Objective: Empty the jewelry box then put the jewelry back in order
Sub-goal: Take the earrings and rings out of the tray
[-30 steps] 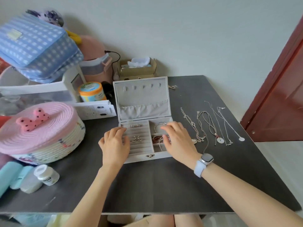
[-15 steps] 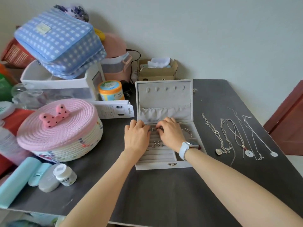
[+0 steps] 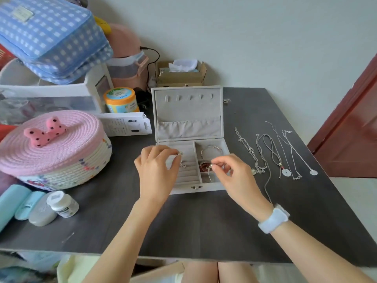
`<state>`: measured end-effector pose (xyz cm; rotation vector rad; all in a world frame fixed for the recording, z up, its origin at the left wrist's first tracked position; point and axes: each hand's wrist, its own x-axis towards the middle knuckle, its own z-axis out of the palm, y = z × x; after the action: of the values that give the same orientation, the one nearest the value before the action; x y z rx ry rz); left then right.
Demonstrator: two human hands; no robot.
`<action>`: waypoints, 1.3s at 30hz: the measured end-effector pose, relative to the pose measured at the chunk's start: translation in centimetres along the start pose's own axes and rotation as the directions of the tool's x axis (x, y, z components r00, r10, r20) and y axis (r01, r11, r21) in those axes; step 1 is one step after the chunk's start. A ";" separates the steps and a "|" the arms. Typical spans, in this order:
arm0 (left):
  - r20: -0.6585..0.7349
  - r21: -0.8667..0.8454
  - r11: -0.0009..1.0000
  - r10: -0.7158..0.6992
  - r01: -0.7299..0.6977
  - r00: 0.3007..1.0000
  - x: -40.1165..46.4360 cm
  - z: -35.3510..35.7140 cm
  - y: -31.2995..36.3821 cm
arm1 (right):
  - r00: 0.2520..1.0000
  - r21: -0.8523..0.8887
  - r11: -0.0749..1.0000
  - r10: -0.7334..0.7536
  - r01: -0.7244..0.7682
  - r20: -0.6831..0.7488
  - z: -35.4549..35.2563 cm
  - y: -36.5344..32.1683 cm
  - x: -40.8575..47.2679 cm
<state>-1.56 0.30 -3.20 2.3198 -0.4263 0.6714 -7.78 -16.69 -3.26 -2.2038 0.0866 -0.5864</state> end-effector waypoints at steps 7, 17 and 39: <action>0.385 -0.249 0.959 -0.030 0.135 0.923 -7.3 -0.7 2.6 | 0.993 -0.104 0.991 0.089 -0.081 0.077 0.3 1.2 -5.6; 0.319 -0.143 0.978 -0.102 0.155 0.942 -6.0 1.0 0.7 | 0.987 -0.086 0.986 0.147 -0.141 0.067 2.4 1.0 -4.2; 0.100 0.064 0.984 -0.173 0.167 0.980 0.9 0.2 -2.7 | 0.991 -0.134 0.983 -0.134 0.129 -0.029 3.3 -0.6 3.0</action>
<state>0.53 1.99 -4.19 2.4184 -0.2553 0.4859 -3.73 -14.73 -3.44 -2.3396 -0.0012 -0.7134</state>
